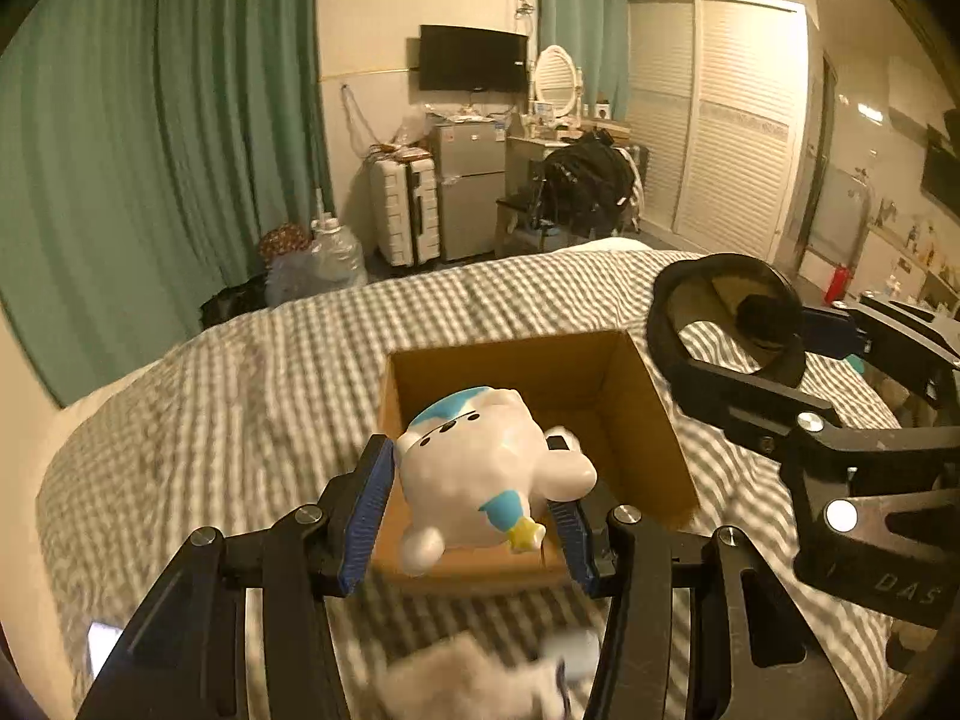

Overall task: Organize objects
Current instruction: 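Lower the figurine into the box with the left tool while the right tool drops the black cup in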

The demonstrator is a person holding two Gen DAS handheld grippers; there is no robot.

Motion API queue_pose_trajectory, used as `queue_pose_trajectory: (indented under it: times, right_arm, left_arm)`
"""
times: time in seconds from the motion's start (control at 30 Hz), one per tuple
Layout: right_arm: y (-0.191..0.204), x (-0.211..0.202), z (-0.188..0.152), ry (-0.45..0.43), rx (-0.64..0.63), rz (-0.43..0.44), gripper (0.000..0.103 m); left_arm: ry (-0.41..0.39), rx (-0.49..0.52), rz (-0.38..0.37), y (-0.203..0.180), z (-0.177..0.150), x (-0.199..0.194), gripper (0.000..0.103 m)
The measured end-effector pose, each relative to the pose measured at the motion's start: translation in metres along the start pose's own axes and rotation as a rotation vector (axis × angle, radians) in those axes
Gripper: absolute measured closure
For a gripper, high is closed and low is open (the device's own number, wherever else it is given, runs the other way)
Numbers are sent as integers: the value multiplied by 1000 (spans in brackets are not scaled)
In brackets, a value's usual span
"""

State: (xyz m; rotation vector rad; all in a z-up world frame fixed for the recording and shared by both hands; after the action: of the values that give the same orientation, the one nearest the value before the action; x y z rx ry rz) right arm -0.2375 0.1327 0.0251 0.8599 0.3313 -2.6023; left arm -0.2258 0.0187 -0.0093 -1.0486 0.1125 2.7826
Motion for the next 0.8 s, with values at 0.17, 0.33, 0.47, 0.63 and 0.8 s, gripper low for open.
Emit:
queue_pose_trajectory:
  times: [0.17,0.33,0.47,0.63,0.8]
  right_arm:
    - [-27,57,20,21,50,10,48]
    - [-45,119,15,84,58,19,48]
    - [-51,148,-5,121,80,39,47]
    - [-64,144,-12,112,129,34,29]
    - [-68,94,7,28,155,2,25]
  left_arm:
    - [50,1,-35,10,15,68,51]
    - [101,48,-33,12,9,119,51]
    - [130,61,-44,13,1,138,49]
    - [134,54,-14,14,-1,129,28]
    - [75,34,-8,17,11,79,20]
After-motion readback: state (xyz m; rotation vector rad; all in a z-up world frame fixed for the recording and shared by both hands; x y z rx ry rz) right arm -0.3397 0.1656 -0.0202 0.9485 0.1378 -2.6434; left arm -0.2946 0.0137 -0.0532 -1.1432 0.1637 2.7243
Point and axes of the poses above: each gripper's, at about its wrist camera, not at the fingertips, and x roughly the way its jaws point, y to its left, z to its top, the point moved 4 cm from there along x, roughly the way its jaws point, and after that the axes turned 2 degrees about y, right-handed, at the moved point
